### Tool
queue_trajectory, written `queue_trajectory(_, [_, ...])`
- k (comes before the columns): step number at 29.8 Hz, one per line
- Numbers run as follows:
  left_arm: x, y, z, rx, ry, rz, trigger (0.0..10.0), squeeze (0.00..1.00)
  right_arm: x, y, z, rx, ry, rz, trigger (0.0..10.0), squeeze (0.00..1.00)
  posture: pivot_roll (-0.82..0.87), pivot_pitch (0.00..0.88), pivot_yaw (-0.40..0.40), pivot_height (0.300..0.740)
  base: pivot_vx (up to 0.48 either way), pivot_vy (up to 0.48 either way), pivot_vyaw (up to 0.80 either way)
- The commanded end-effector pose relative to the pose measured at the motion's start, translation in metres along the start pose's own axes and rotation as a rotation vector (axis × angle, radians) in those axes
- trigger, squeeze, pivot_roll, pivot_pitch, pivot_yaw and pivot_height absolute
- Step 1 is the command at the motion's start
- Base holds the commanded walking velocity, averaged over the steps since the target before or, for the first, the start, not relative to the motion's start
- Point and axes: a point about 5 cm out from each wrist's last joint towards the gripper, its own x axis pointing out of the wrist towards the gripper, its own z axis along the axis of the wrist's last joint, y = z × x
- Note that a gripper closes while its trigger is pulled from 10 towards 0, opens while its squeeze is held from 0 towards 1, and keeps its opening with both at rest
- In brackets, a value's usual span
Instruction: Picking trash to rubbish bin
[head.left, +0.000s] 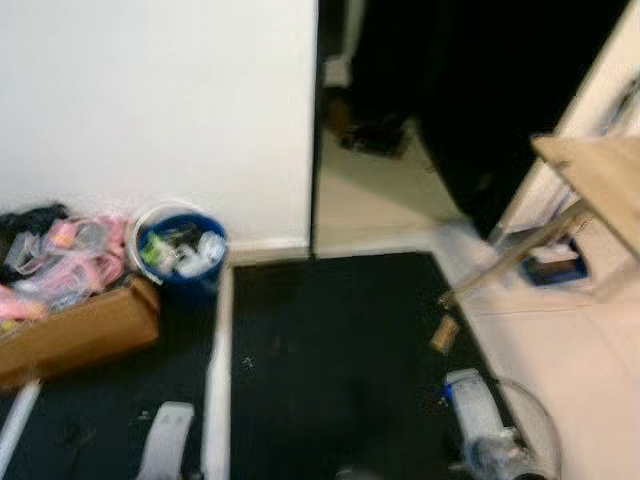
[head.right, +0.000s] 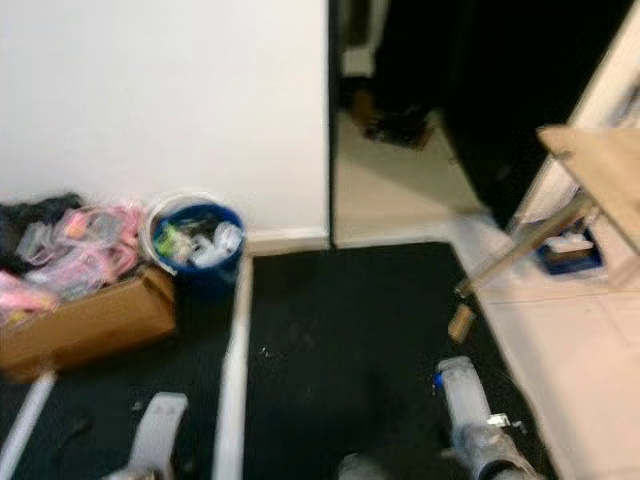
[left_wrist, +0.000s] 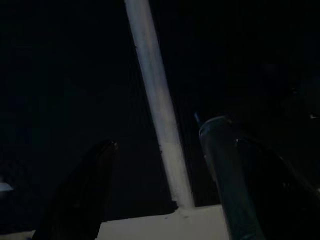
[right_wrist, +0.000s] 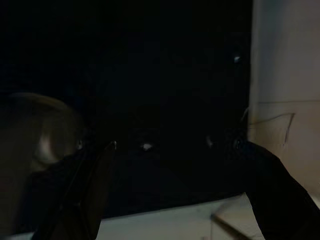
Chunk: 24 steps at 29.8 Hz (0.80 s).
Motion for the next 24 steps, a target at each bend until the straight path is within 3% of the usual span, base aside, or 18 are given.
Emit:
queue_trajectory(1, [-0.0003, 0.0027, 0.0031, 0.005, -0.008, 0.007, 10.0, 0.0, 0.0, -0.0002, 0.0002, 0.011, 0.001, 0.002, 10.0, 0.0, -0.07, 0.0, 0.052, 0.74, 0.0, 0.0, -0.8])
queue_trajectory(24, [-0.0007, 0.0051, 0.0036, 0.017, -0.006, 0.013, 10.0, 0.0, 0.0002, 0.0026, 0.0008, 0.014, 0.001, 0.01, 10.0, 0.0, -0.07, 0.0, 0.05, 0.74, 0.0, 0.0, -0.8])
